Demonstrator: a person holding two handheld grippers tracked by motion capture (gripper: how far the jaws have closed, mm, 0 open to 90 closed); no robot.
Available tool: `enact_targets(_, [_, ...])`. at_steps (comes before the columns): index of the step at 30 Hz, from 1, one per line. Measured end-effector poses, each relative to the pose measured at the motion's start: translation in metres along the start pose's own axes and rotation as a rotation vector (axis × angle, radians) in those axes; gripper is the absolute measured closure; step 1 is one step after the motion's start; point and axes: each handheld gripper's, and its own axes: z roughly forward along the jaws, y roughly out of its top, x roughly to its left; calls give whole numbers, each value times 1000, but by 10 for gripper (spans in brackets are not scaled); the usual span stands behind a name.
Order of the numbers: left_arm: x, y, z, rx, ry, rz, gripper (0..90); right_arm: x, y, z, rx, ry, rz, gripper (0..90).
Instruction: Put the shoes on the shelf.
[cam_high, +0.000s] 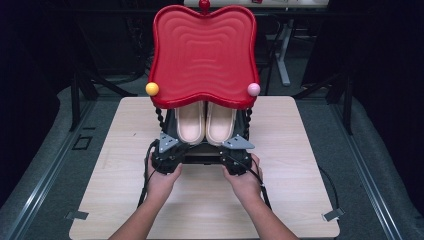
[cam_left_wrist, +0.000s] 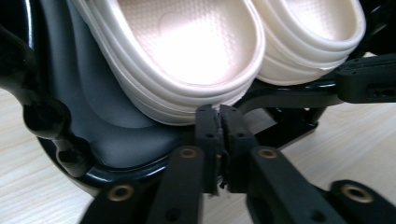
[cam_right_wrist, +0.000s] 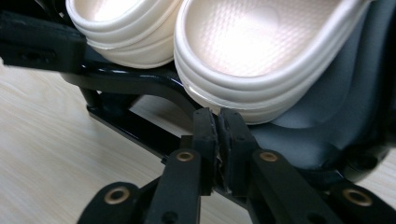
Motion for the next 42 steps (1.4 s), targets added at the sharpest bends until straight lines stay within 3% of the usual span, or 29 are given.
enact_targets(5, [2, 0, -9, -22, 5, 4, 768, -7, 0, -18, -43, 12, 35, 767])
enact_targets(9, [2, 5, -18, -63, 8, -2, 702, -7, 4, -27, -79, -4, 16, 692])
enact_targets(15, [5, 14, -22, -96, 39, -8, 636, -13, 12, -27, -104, -5, 69, 602])
enact_targets(24, [15, 15, -8, -92, 44, -63, 553, -16, 20, -17, -134, -15, 112, 502])
enact_targets(27, [15, 15, -4, -100, 24, -86, 549, -18, 22, -11, -113, -19, 126, 495])
enact_targets(33, [14, 17, -2, -93, 17, -76, 574, -23, 24, -2, -99, 1, 187, 492])
enact_targets(42, [12, 23, -1, -75, 34, -71, 570, -26, 25, 1, -87, -29, 159, 565])
